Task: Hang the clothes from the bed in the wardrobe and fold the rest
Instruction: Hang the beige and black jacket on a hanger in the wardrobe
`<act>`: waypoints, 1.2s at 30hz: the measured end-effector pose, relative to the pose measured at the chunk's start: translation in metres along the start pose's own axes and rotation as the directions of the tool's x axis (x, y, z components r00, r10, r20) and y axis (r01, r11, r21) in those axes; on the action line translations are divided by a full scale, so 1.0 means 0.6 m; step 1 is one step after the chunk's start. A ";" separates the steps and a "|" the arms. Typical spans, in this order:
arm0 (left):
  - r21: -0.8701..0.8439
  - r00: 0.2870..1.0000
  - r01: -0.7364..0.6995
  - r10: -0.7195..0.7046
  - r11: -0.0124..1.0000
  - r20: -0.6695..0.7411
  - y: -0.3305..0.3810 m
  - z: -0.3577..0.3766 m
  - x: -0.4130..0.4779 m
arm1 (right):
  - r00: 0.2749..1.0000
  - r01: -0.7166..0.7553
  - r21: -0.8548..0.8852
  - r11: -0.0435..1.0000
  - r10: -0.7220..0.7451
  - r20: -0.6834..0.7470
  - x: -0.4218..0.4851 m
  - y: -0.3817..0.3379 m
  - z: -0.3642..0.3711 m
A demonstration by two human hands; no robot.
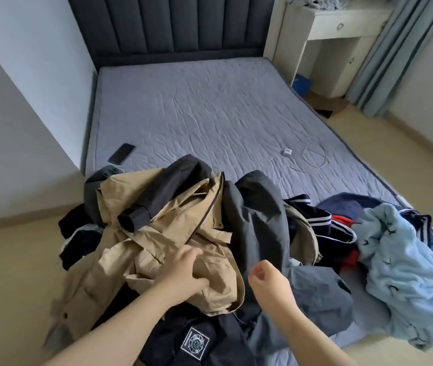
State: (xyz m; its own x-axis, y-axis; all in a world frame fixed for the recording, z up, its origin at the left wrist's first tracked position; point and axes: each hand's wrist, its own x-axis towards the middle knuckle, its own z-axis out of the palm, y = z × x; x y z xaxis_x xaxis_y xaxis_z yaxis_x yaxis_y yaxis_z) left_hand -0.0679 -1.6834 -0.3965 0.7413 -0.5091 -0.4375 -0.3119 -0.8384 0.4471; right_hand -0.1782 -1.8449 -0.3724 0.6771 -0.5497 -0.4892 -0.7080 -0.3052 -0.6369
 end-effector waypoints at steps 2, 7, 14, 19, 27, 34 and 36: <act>0.268 0.982 -0.037 -0.014 0.963 0.187 -0.020 0.045 0.015 | 0.997 -0.048 -0.010 0.999 0.048 0.065 0.019 0.031 0.016; 0.519 0.990 0.091 -0.134 0.850 0.047 -0.045 0.097 0.044 | 0.984 -0.101 -0.048 0.994 0.107 0.141 0.044 0.082 0.035; 0.464 0.979 0.195 -0.198 0.864 -0.043 -0.056 0.089 0.043 | 0.979 -0.062 -0.076 0.995 0.076 0.188 0.047 0.082 0.065; -0.061 0.960 0.184 -0.193 0.981 -0.201 -0.068 0.016 0.013 | 0.986 -0.024 -0.052 0.998 0.032 0.166 0.027 0.043 0.066; -0.527 0.864 0.018 -0.278 0.849 -0.419 -0.059 -0.203 -0.081 | 0.968 0.213 0.080 0.974 -0.222 0.120 -0.041 -0.125 0.042; -0.870 0.821 -0.273 -0.372 0.410 -0.433 0.022 -0.384 -0.176 | 0.863 0.498 0.027 0.867 -0.498 0.082 -0.095 -0.287 0.020; -0.810 0.803 -0.372 -0.281 0.453 -0.526 0.047 -0.426 -0.213 | 0.837 0.545 -0.047 0.837 -0.540 0.094 -0.120 -0.337 0.013</act>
State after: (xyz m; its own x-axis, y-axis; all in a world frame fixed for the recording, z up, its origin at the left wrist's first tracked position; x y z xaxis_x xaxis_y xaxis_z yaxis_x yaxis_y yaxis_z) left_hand -0.0194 -1.5923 -0.1284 0.9953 -0.0701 -0.0664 0.0643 -0.0321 0.9974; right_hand -0.0825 -1.7375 -0.2129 0.9675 -0.2218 -0.1218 -0.2328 -0.5919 -0.7717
